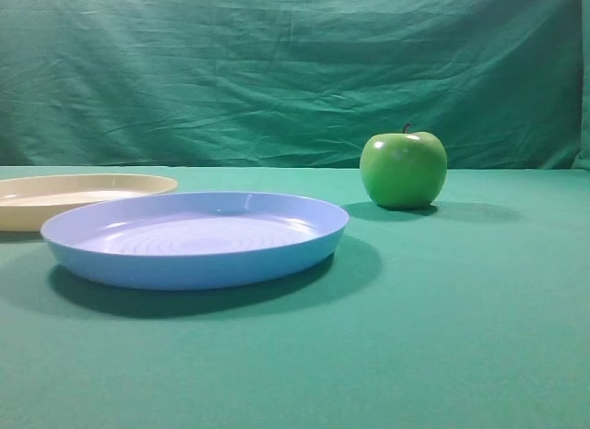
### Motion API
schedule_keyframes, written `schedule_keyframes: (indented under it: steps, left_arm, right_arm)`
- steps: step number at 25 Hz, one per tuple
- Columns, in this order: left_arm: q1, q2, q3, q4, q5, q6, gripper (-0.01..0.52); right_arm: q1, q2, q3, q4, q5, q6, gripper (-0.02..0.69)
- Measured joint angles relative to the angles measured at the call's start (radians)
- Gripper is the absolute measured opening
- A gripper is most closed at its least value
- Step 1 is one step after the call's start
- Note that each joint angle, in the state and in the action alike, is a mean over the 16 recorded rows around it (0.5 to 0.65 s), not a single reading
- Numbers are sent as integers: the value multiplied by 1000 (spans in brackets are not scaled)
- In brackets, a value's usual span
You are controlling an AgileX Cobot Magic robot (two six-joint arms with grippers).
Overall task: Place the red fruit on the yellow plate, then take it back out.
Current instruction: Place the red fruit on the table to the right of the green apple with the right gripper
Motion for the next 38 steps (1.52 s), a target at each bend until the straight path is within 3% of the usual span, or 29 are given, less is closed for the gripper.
schedule_keyframes:
  steps: [8,15,19,23,32,35,38]
  left_arm:
    - [0,0,0,0,0,0,0]
    - [0,0,0,0,0,0,0]
    - [0,0,0,0,0,0,0]
    - [0,0,0,0,0,0,0]
    - [0,0,0,0,0,0,0]
    - [0,0,0,0,0,0,0]
    - [0,0,0,0,0,0,0]
  right_arm:
    - [-171,-291,544,-4,-230,25,205]
    - [-244,-332,832,-6,-490,31,210]
    - [-250,-277,902,-6,-617,31,262]
    - [-250,-210,912,-4,-696,36,367]
    - [-250,-124,810,1,-634,48,598]
    - [-250,-130,746,2,-546,52,604]
    - [-250,-154,681,2,-443,54,532]
